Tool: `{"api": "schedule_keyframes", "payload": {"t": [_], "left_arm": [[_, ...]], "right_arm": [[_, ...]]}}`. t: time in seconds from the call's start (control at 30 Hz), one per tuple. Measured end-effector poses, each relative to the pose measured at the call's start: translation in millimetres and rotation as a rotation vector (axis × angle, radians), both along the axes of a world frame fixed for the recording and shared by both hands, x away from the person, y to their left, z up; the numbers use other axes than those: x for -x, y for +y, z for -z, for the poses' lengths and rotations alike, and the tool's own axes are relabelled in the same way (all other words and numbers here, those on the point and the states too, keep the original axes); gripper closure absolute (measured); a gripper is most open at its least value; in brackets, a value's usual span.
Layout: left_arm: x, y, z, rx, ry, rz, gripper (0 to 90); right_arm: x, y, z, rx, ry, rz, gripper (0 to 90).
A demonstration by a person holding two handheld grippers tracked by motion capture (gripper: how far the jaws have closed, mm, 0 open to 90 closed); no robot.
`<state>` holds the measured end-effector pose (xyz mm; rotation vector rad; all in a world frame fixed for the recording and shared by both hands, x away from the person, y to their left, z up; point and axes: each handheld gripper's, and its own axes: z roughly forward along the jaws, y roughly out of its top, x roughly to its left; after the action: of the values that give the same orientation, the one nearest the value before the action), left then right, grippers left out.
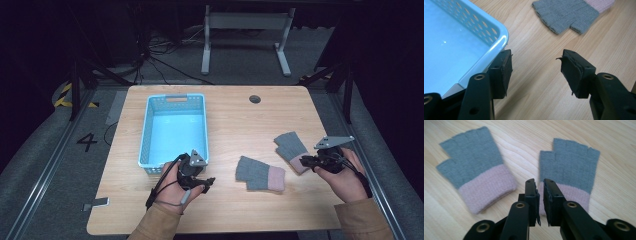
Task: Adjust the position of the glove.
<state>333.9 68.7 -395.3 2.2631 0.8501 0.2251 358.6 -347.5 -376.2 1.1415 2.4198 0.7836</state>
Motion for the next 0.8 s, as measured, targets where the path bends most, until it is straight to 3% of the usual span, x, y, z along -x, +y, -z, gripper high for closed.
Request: {"api": "schedule_keyframes", "payload": {"t": [0.2, 0.53, 0.8], "left_arm": [[0.7, 0.3, -2.7, 0.007, 0.0, 0.001, 42.8], [1.1, 1.5, -6.4, 0.015, 0.009, 0.017, 41.8], [2.1, -3.5, -7.1, 0.011, 0.009, 0.034, 41.5]], "right_arm": [[3.2, 5.4, -2.3, -0.018, 0.013, -0.052, 86.8], [11.2, 29.7, -3.5, -0.049, 0.05, -0.207, 88.5], [15.8, 40.8, -2.2, -0.061, 0.076, -0.274, 88.4]]}}
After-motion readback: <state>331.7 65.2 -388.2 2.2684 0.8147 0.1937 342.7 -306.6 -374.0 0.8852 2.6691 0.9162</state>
